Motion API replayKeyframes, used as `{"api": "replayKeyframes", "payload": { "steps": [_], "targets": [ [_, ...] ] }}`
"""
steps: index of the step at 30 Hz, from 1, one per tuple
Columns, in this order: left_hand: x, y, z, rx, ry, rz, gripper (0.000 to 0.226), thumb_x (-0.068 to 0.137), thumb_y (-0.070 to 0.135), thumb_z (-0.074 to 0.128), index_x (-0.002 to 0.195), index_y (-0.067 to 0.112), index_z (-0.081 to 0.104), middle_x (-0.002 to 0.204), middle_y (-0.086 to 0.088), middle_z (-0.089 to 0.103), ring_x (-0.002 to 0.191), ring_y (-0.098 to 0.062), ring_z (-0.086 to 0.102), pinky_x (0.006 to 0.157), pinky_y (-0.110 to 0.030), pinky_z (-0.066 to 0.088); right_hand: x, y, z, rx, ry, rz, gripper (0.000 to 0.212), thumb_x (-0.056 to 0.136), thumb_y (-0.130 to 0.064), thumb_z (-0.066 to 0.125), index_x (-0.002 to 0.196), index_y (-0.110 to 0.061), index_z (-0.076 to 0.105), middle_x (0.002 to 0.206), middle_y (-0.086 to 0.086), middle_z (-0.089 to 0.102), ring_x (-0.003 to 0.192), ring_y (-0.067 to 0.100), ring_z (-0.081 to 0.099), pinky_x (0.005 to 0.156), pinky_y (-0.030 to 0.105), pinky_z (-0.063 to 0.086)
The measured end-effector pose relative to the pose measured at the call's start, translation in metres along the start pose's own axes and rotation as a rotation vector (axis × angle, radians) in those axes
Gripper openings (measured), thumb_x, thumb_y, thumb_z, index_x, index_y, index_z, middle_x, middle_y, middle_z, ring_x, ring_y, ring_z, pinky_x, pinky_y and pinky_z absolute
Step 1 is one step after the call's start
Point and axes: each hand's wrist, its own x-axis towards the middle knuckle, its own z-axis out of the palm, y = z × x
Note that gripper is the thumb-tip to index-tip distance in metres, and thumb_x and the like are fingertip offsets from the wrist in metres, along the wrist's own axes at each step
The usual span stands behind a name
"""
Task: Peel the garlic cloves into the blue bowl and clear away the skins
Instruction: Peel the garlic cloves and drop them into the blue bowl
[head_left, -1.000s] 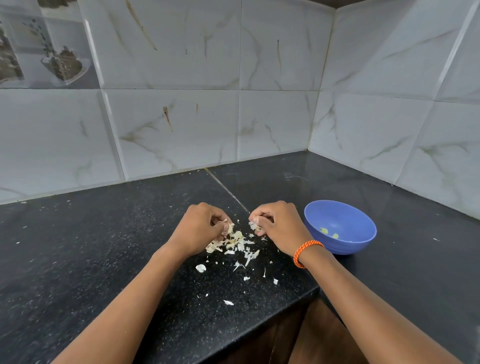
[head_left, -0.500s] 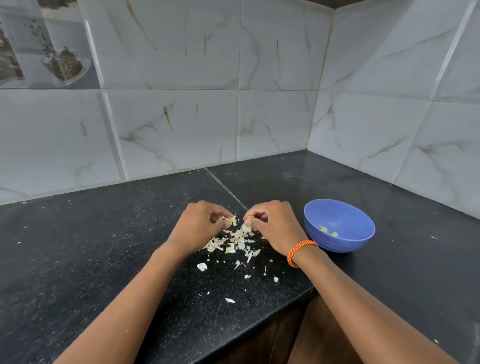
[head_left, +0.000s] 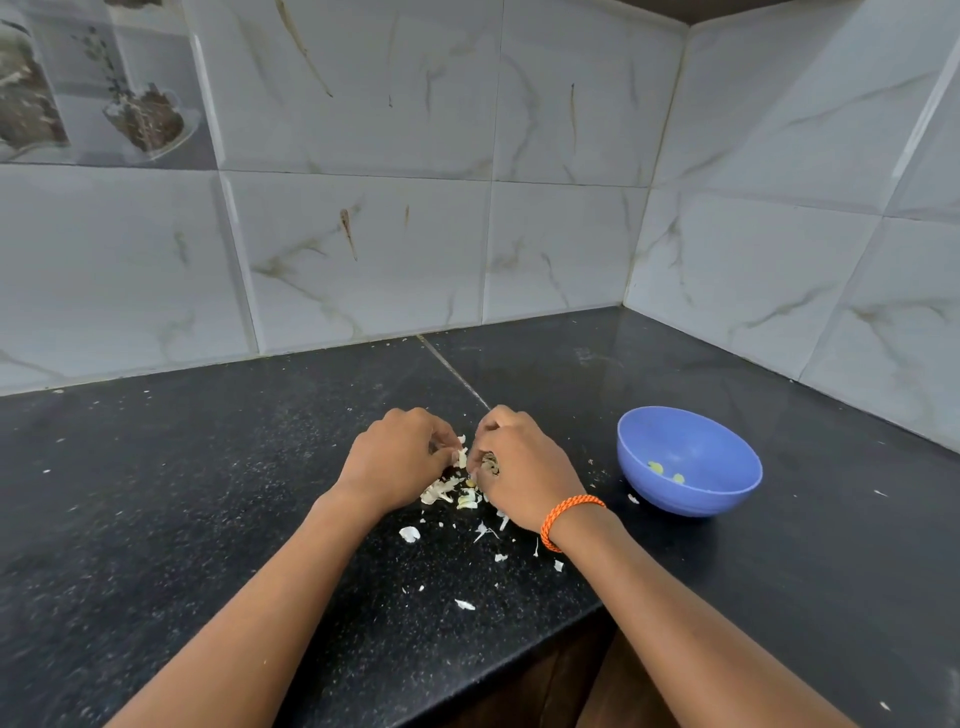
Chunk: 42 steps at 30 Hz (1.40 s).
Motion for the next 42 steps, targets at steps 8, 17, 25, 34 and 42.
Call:
{"api": "replayKeyframes", "payload": {
  "steps": [8, 17, 25, 34, 42],
  "targets": [
    [-0.001, 0.003, 0.002, 0.037, 0.050, -0.017, 0.013, 0.100, 0.041, 0.069, 0.102, 0.037, 0.080, 0.095, 0.014, 0.074, 0.095, -0.021, 0.072, 0.076, -0.034, 0.051, 0.005, 0.001, 0.011, -0.104, 0.013, -0.059, 0.015, 0.103, -0.026, 0.063, 0.100, -0.021, 0.076, 0.120, -0.007, 0.058, 0.111, 0.016, 0.053, 0.090, 0.040, 0.053],
    [-0.004, 0.009, 0.001, -0.046, 0.137, 0.017, 0.012, 0.087, 0.026, 0.083, 0.085, 0.036, 0.077, 0.075, 0.019, 0.071, 0.075, -0.004, 0.069, 0.065, -0.028, 0.053, 0.000, 0.020, -0.008, 0.566, 0.143, 0.144, 0.014, 0.093, -0.008, 0.076, 0.095, -0.021, 0.072, 0.087, -0.003, 0.074, 0.075, 0.014, 0.071, 0.072, 0.024, 0.061],
    [0.002, 0.011, 0.011, -0.252, 0.145, 0.108, 0.016, 0.101, 0.025, 0.074, 0.092, 0.034, 0.083, 0.072, 0.018, 0.075, 0.061, 0.002, 0.065, 0.058, -0.014, 0.046, -0.008, 0.024, -0.011, 0.673, 0.207, 0.074, 0.027, 0.083, 0.002, 0.084, 0.097, -0.019, 0.072, 0.089, -0.002, 0.075, 0.078, 0.015, 0.072, 0.077, 0.028, 0.063],
    [-0.003, 0.019, 0.011, -0.584, 0.040, 0.108, 0.004, 0.095, 0.026, 0.084, 0.093, 0.026, 0.087, 0.083, 0.011, 0.082, 0.082, -0.013, 0.078, 0.088, -0.046, 0.064, -0.009, 0.030, -0.004, 0.506, 0.383, 0.051, 0.027, 0.084, -0.007, 0.085, 0.097, -0.027, 0.072, 0.082, -0.012, 0.073, 0.078, 0.012, 0.069, 0.065, 0.028, 0.059],
    [-0.006, 0.025, 0.013, -0.641, 0.045, 0.124, 0.008, 0.094, 0.019, 0.084, 0.087, 0.021, 0.085, 0.078, 0.004, 0.081, 0.073, -0.013, 0.076, 0.079, -0.036, 0.064, -0.013, 0.031, 0.000, 0.339, 0.423, 0.001, 0.028, 0.086, -0.023, 0.085, 0.100, -0.038, 0.067, 0.083, -0.015, 0.068, 0.078, 0.012, 0.061, 0.063, 0.042, 0.058]
  ]
}}
